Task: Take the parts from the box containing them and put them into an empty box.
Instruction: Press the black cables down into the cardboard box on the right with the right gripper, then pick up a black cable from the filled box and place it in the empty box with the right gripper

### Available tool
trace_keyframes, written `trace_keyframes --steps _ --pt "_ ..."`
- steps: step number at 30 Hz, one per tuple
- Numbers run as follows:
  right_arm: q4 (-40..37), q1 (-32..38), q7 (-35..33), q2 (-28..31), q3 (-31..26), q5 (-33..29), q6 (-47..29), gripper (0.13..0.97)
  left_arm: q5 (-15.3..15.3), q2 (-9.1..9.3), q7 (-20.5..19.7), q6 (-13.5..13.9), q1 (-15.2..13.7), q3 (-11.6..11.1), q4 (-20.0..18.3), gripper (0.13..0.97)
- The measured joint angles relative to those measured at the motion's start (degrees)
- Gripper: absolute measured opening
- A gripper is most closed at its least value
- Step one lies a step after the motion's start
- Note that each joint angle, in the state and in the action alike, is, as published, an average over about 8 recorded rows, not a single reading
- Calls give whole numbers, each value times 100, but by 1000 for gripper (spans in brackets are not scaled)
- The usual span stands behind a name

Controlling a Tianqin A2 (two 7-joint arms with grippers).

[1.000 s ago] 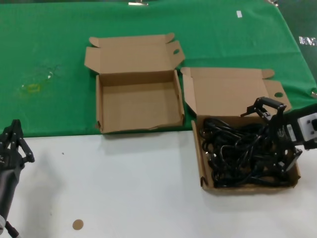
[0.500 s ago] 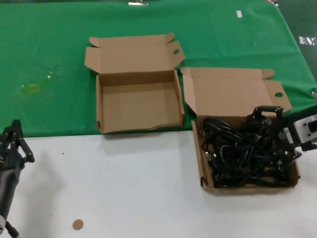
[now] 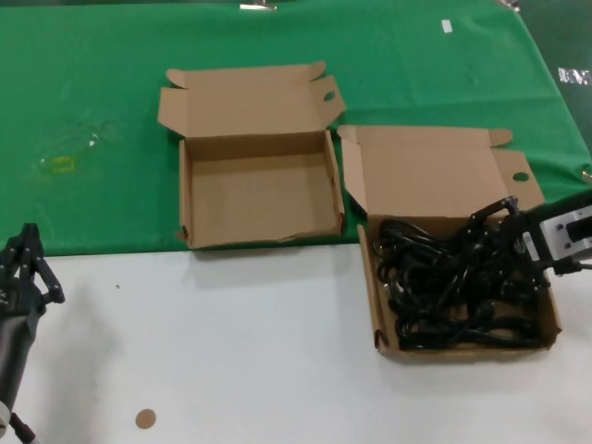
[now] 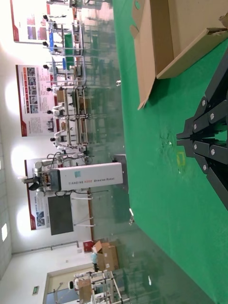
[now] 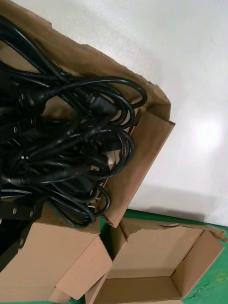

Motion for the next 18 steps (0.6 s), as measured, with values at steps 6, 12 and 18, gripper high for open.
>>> trace_keyframes --steps 6,12,18 --pt "-63 36 -26 -31 8 -34 43 459 0 0 0 0 0 0 0 152" --pt "0 35 53 -2 23 -40 18 336 0 0 1 0 0 0 0 152" --pt "145 93 291 81 30 -64 -118 241 0 0 2 0 0 0 0 152"
